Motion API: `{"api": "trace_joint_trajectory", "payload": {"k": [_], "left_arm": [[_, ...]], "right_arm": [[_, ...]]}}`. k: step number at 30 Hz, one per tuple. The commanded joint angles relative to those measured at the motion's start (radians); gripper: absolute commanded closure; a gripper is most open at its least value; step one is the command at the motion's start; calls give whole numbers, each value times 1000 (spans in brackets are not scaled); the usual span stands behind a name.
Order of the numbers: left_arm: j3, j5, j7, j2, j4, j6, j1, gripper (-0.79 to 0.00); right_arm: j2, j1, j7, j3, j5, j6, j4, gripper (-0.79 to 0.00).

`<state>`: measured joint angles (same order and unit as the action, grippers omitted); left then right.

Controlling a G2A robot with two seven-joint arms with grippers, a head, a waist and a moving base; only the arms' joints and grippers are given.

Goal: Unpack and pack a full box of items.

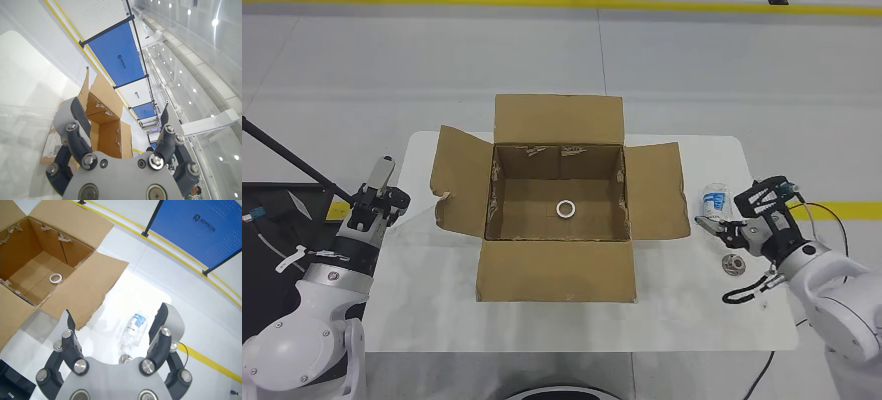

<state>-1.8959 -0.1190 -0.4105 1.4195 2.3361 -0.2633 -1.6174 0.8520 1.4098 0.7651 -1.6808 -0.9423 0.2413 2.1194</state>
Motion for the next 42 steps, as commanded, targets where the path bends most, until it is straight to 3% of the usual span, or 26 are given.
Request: {"api": "trace_joint_trajectory", "payload": {"k": [1, 5, 9, 16, 17, 24, 31, 42], "left_arm": [[0, 0, 0, 0, 0, 0, 0, -785], [0, 0, 0, 0, 0, 0, 0, -785], [0, 0, 0, 0, 0, 0, 0, -785], [0, 0, 0, 0, 0, 0, 0, -785], [0, 0, 0, 0, 0, 0, 0, -785], [0, 0, 0, 0, 0, 0, 0, -785], [0, 0, 0, 0, 0, 0, 0, -785], [0, 0, 0, 0, 0, 0, 0, -785]], "right_arm": [[-2, 11, 66, -24, 23, -9, -33, -785], [-8, 13, 214, -64, 84, -2, -124, -785], [-10, 9, 283, -79, 171, 14, -220, -785], [-15, -97, 409, 1, 215, 36, -382, -785], [-15, -114, 418, 12, 208, 30, -403, -711], [-13, -224, 459, 103, 187, 23, -521, -388], [-8, -307, 486, 176, 193, 38, -612, -329], [-10, -348, 508, 217, 208, 61, -674, -317]]}}
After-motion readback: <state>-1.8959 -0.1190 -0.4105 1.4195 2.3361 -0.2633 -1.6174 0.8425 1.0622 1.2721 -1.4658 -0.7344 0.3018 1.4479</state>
